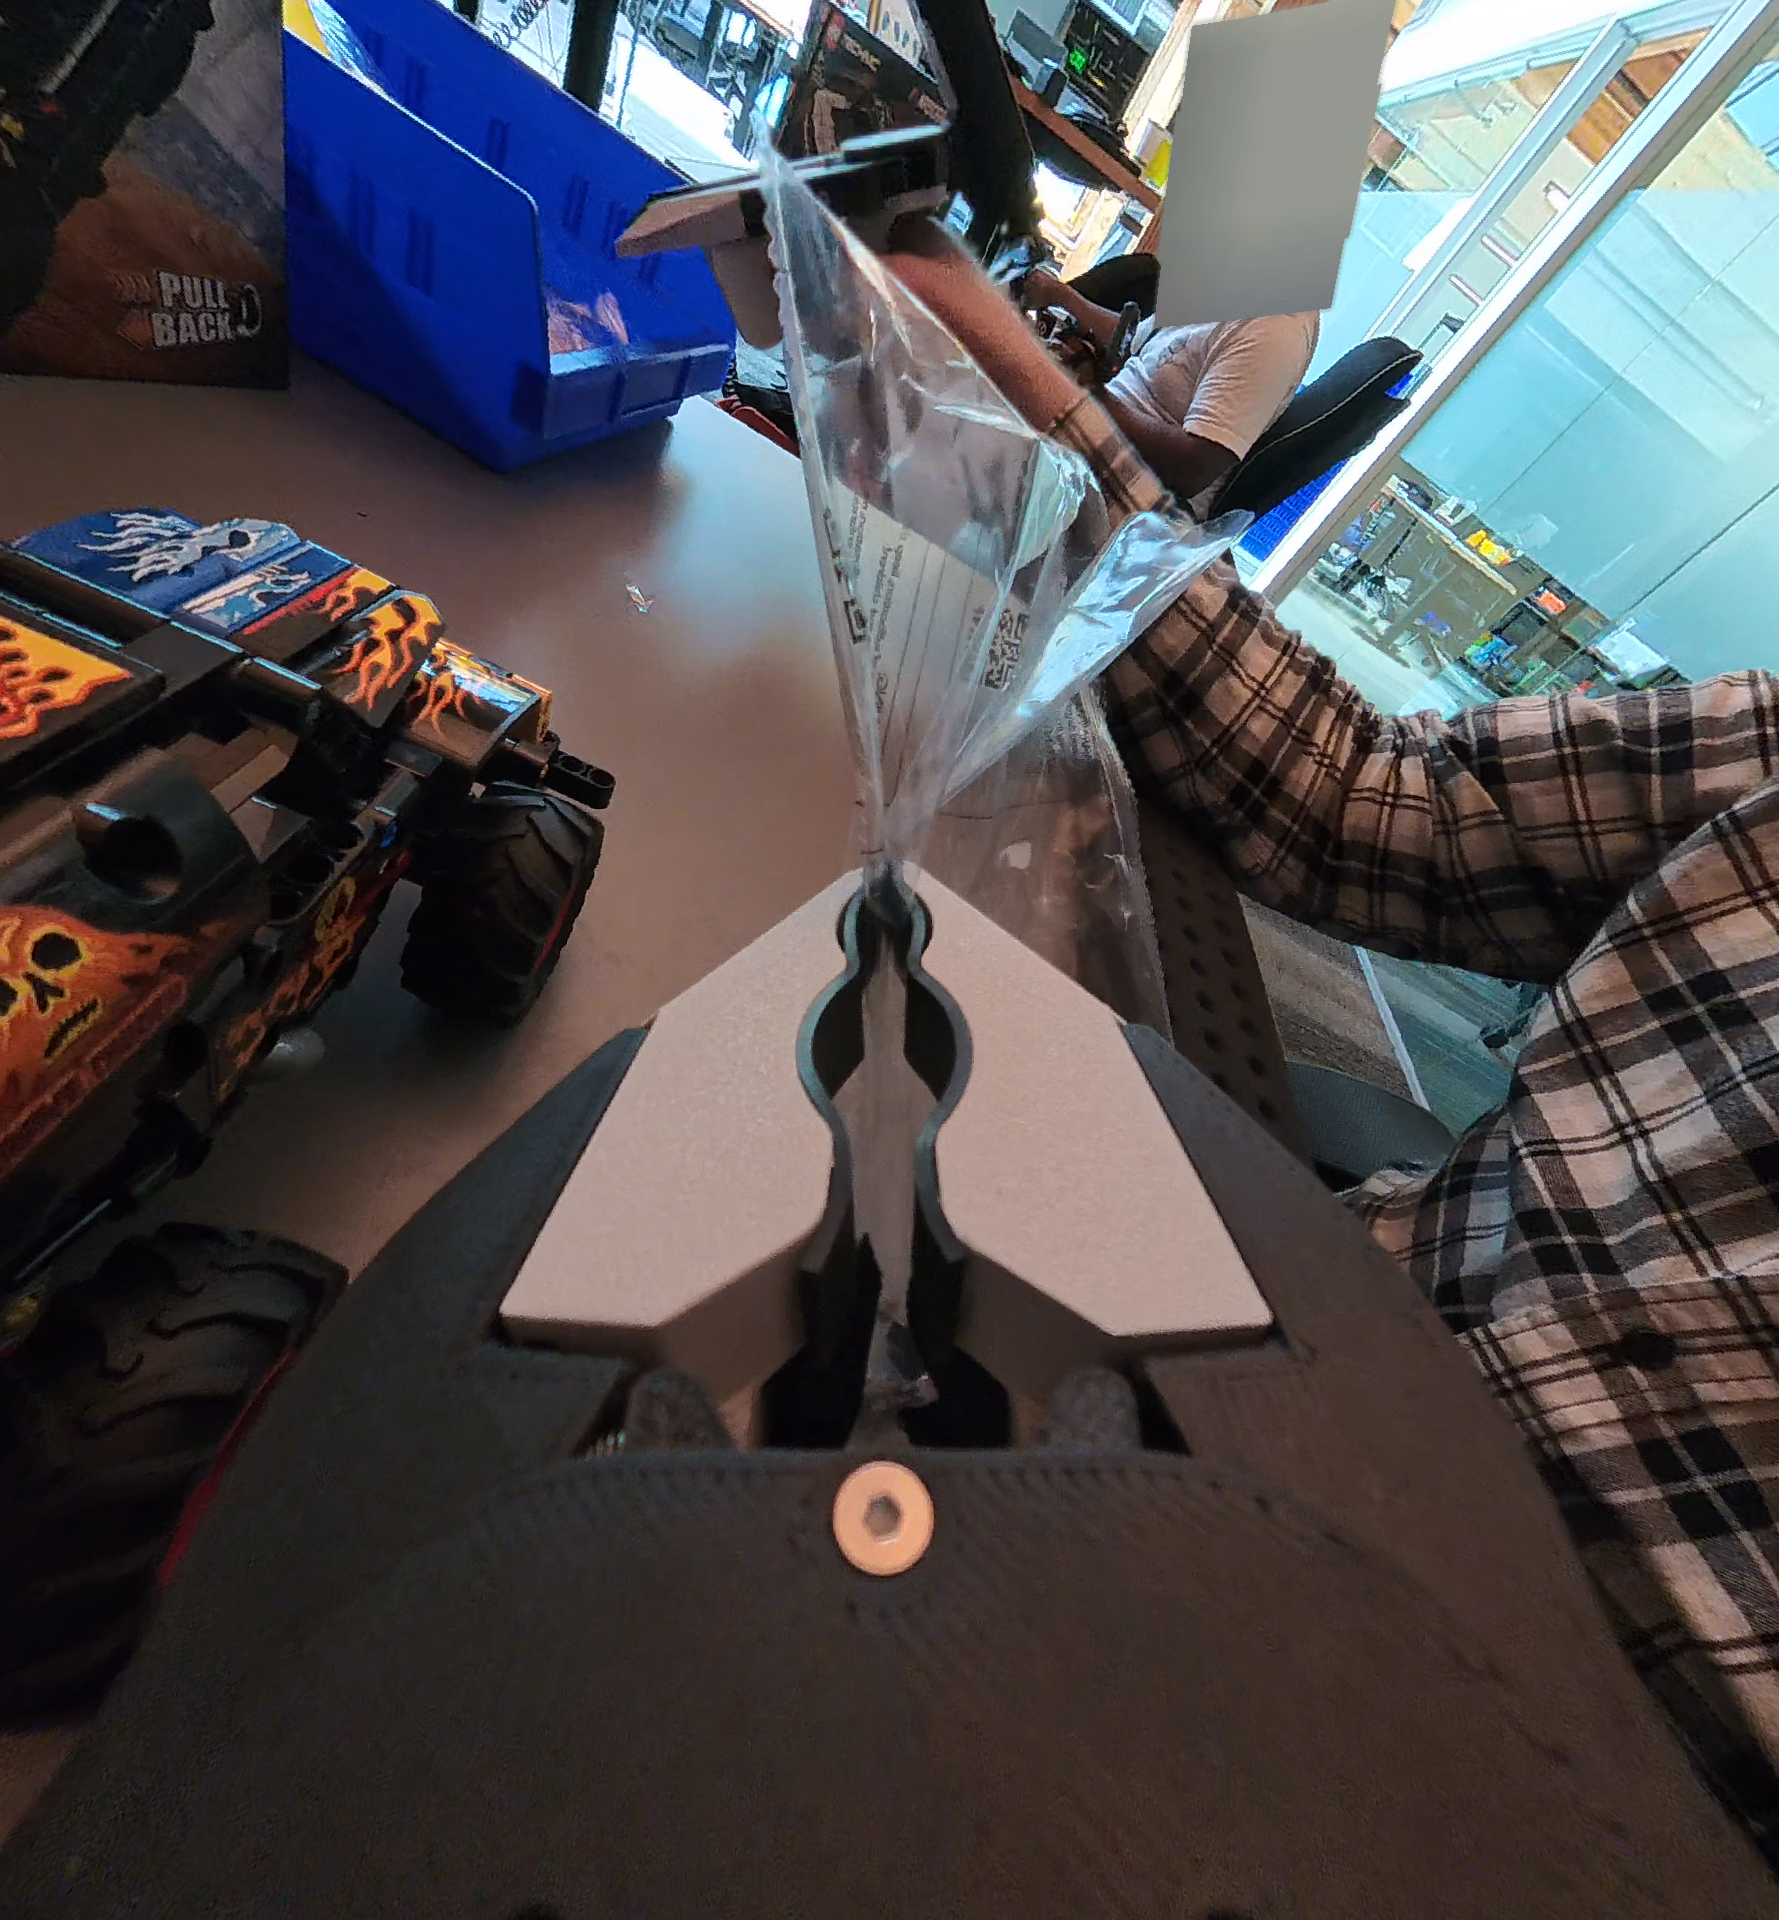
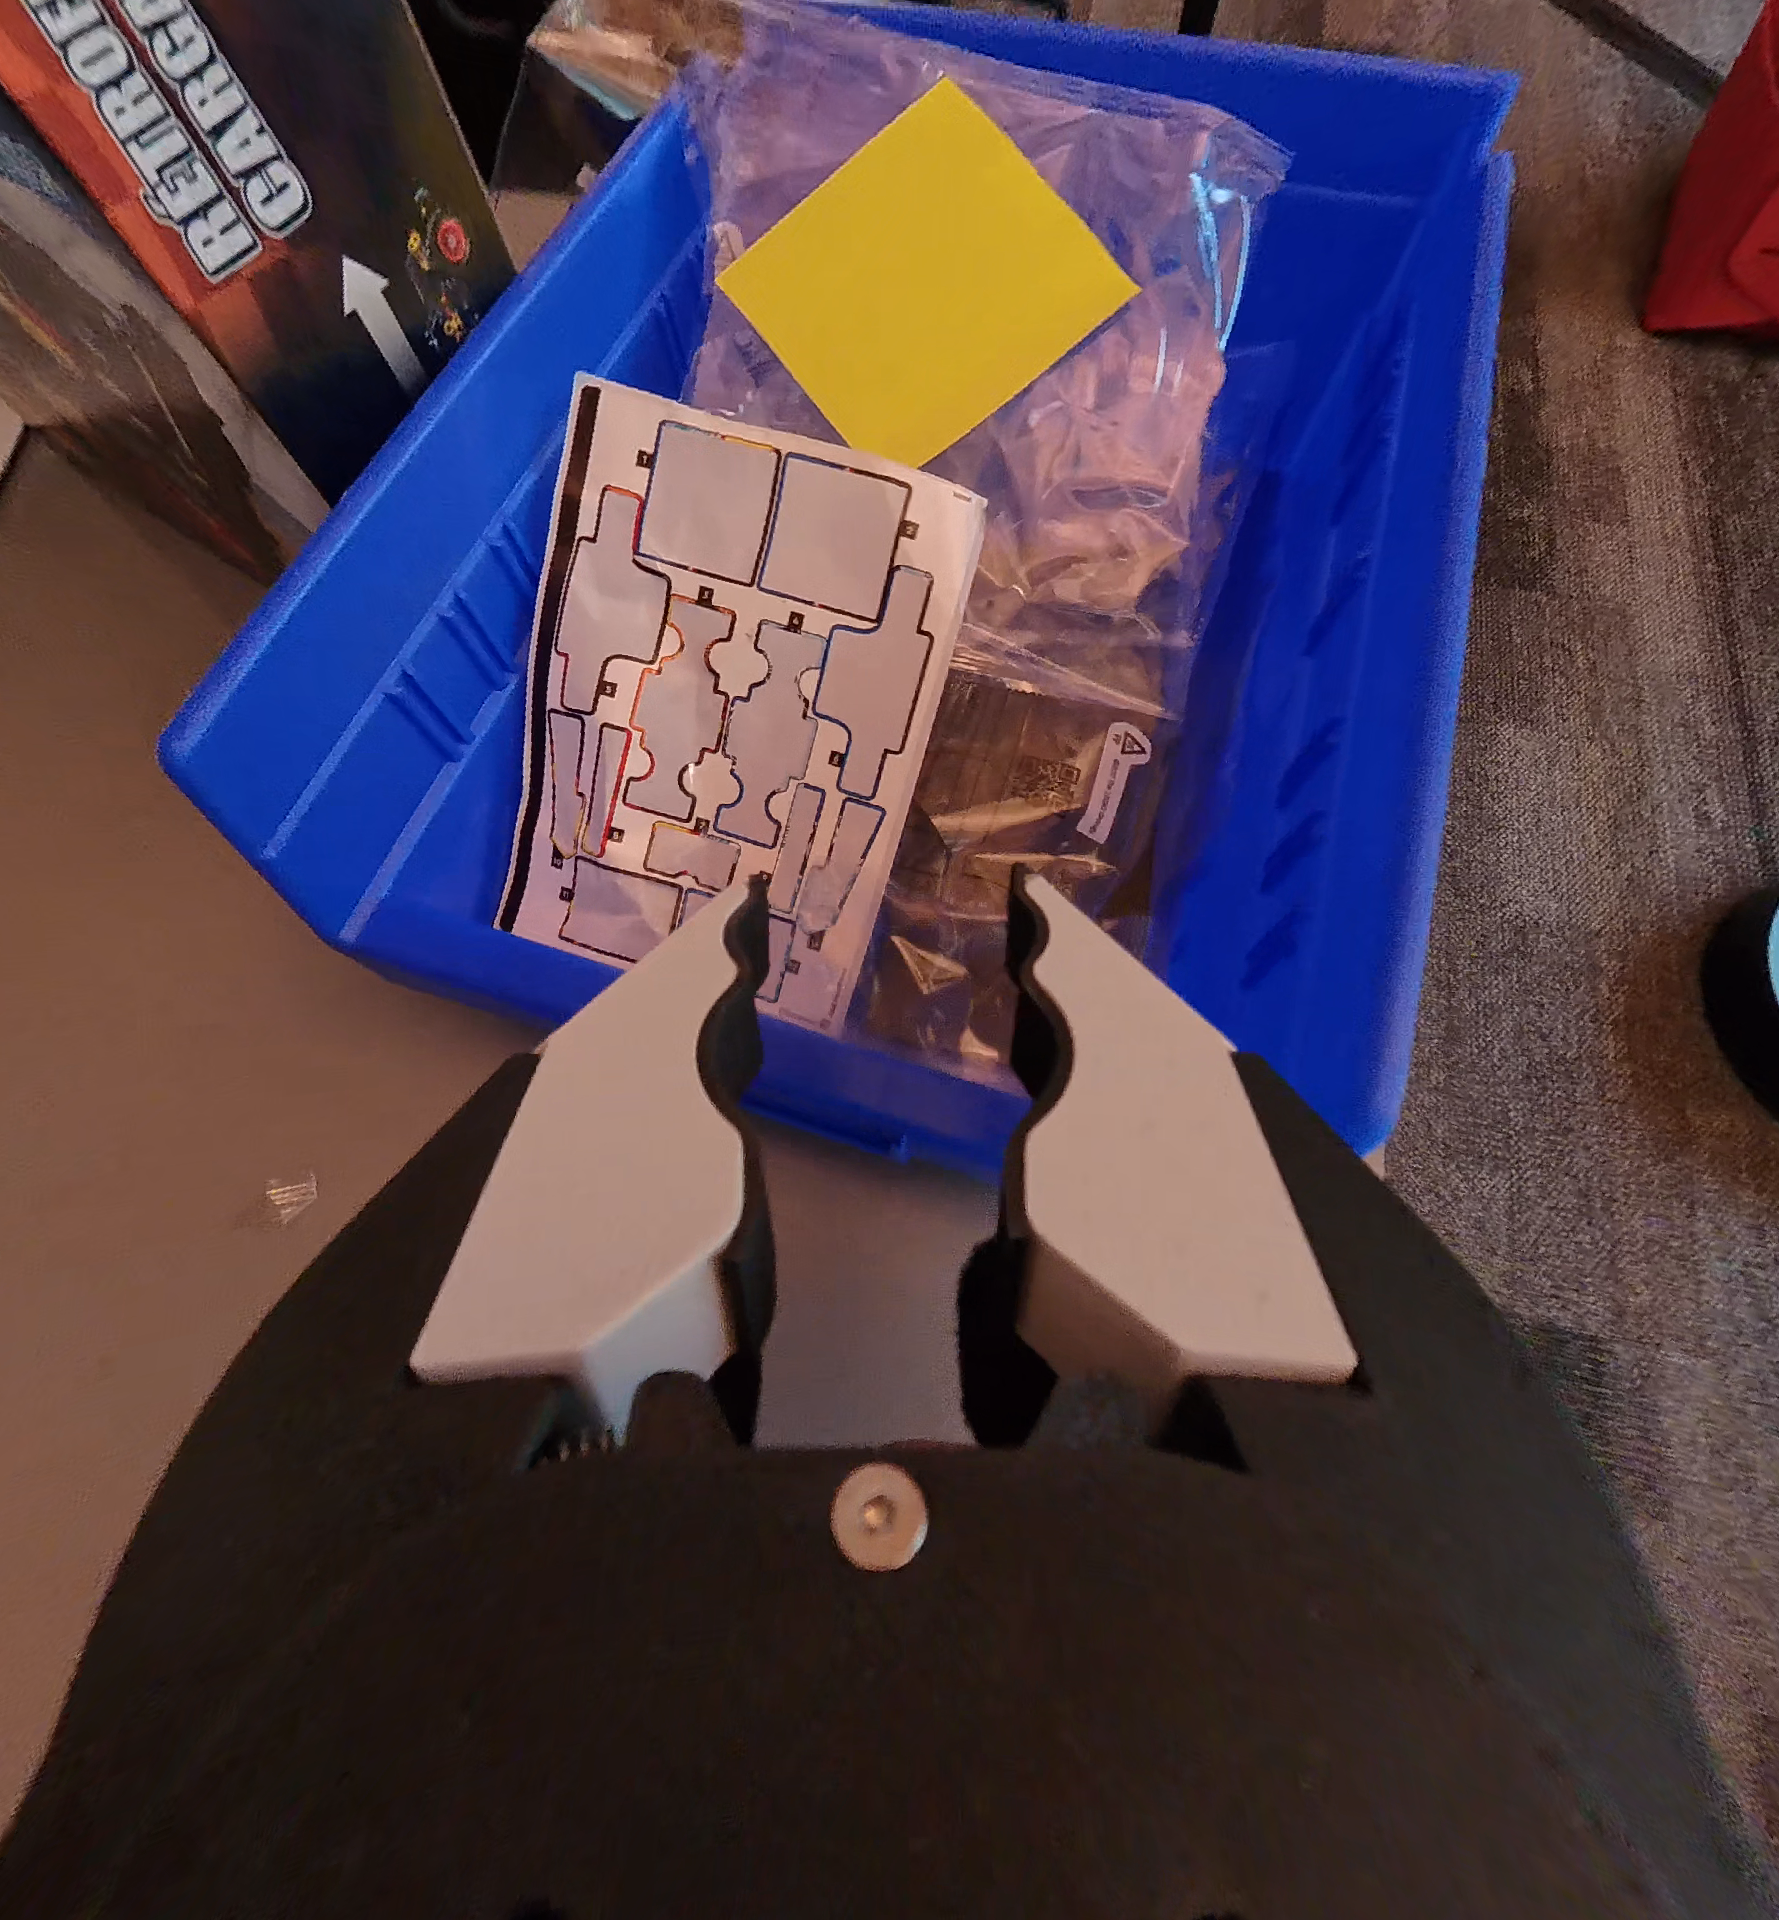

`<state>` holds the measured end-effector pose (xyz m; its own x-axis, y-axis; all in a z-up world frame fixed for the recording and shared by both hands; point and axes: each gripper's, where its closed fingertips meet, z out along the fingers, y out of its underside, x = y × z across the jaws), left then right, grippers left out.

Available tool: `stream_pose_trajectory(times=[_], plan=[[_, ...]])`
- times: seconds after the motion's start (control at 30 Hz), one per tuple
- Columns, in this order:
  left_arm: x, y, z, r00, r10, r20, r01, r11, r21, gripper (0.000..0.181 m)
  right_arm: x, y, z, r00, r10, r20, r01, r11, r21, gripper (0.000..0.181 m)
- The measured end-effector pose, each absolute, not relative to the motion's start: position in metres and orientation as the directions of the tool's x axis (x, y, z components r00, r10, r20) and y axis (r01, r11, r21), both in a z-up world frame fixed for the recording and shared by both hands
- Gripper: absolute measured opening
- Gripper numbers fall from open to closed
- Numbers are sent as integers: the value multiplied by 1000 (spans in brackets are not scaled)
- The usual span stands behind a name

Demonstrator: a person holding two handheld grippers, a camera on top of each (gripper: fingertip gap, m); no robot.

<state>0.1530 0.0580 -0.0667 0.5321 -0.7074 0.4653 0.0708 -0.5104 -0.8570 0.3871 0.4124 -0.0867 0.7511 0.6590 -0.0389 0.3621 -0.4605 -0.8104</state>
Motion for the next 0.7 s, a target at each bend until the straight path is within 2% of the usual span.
stream_pose_trajectory(times=[0.13,0.27,0.47,0.5,0.53,0.6,0.63,0.7], plan=[[151,59,-69,536,-701,471,71,-518,-852,0,372,421,-87,722,692,-18,430,-469,-771,61],[150,60,-72,537,-695,477,72,-526,-847,0,358,436,-97,701,712,32,529,-489,-694,67],[152,61,-79,527,-689,497,65,-550,-832,0,347,451,-131,663,746,55,656,-544,-524,57],[152,61,-80,529,-689,496,64,-550,-832,0,346,452,-136,654,754,62,672,-543,-504,52],[152,61,-80,528,-689,496,65,-550,-833,0,345,452,-140,642,764,61,687,-538,-489,37],[151,62,-81,528,-686,500,67,-554,-830,0,343,453,-148,624,779,60,704,-527,-476,21],[151,62,-82,527,-685,503,67,-557,-828,0,342,453,-151,614,787,58,712,-520,-471,3],[152,62,-83,525,-684,506,63,-562,-825,0,341,455,-150,599,799,54,719,-507,-475,0]])
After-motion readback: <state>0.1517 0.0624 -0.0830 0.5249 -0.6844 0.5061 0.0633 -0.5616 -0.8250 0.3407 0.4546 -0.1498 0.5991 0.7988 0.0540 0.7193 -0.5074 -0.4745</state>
